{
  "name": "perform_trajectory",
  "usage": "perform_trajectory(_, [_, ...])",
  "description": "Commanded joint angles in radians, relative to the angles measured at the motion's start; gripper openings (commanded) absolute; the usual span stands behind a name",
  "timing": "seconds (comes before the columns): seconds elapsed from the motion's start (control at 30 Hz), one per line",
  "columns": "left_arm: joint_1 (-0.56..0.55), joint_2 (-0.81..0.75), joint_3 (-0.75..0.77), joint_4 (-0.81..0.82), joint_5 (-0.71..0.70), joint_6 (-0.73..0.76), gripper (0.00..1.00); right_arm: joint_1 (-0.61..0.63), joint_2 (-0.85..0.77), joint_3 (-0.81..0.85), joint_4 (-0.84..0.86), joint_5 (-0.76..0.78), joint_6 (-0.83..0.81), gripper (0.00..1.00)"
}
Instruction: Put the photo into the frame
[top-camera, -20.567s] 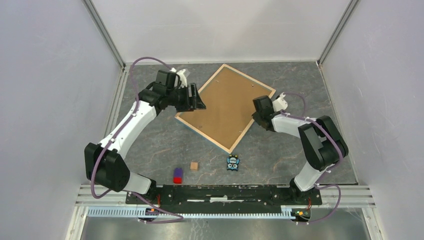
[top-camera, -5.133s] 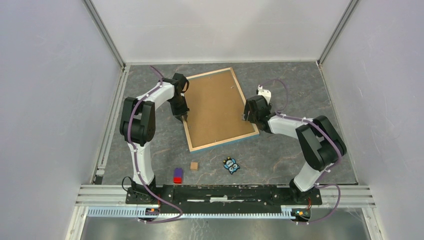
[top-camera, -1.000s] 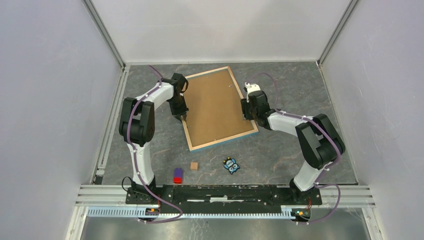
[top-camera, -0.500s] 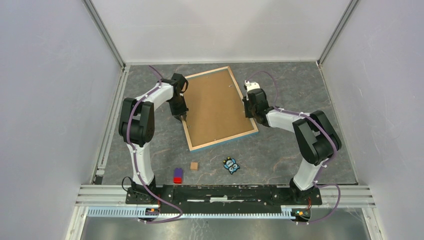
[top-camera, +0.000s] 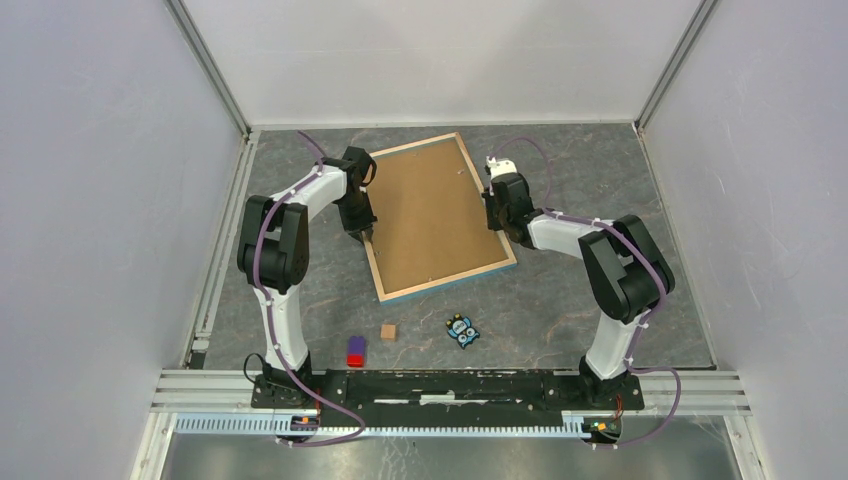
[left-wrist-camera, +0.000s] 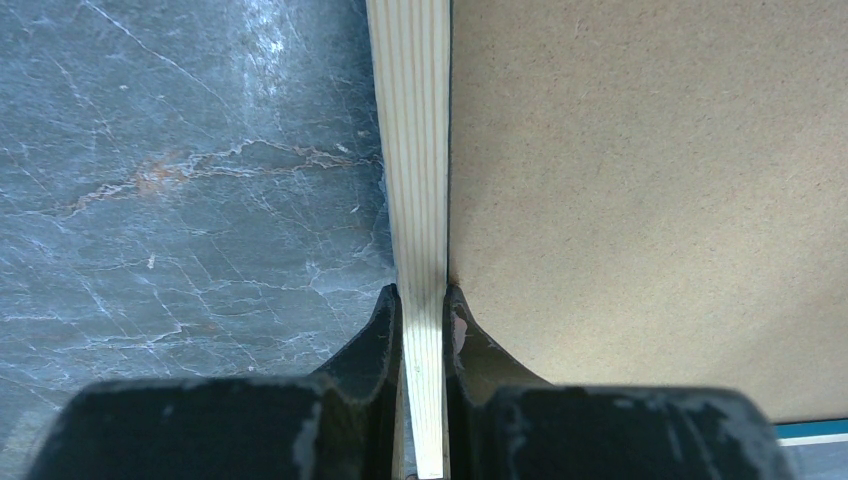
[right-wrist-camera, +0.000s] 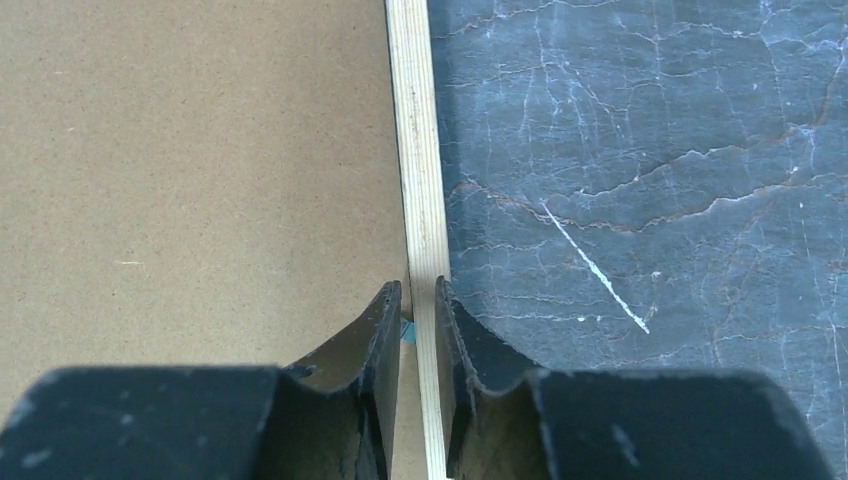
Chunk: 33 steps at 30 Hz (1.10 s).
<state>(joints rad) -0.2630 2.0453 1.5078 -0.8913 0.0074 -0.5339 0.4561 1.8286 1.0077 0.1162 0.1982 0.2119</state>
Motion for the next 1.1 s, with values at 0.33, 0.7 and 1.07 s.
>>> perform_trajectory(0.33, [-0.009, 0.013, -0.028, 0.016, -0.012, 0.022, 0.02, 0.001, -0.034, -0.031, -0.104, 0.087, -0.030, 0.50])
perform_trajectory(0.7, [-0.008, 0.012, -0.029, 0.016, -0.012, 0.024, 0.02, 0.001, 0.027, -0.008, -0.087, 0.039, -0.041, 0.31])
perform_trajectory(1.07, [-0.010, 0.016, -0.027, 0.016, 0.017, 0.029, 0.02, 0.000, 0.087, 0.009, -0.069, -0.024, -0.089, 0.12])
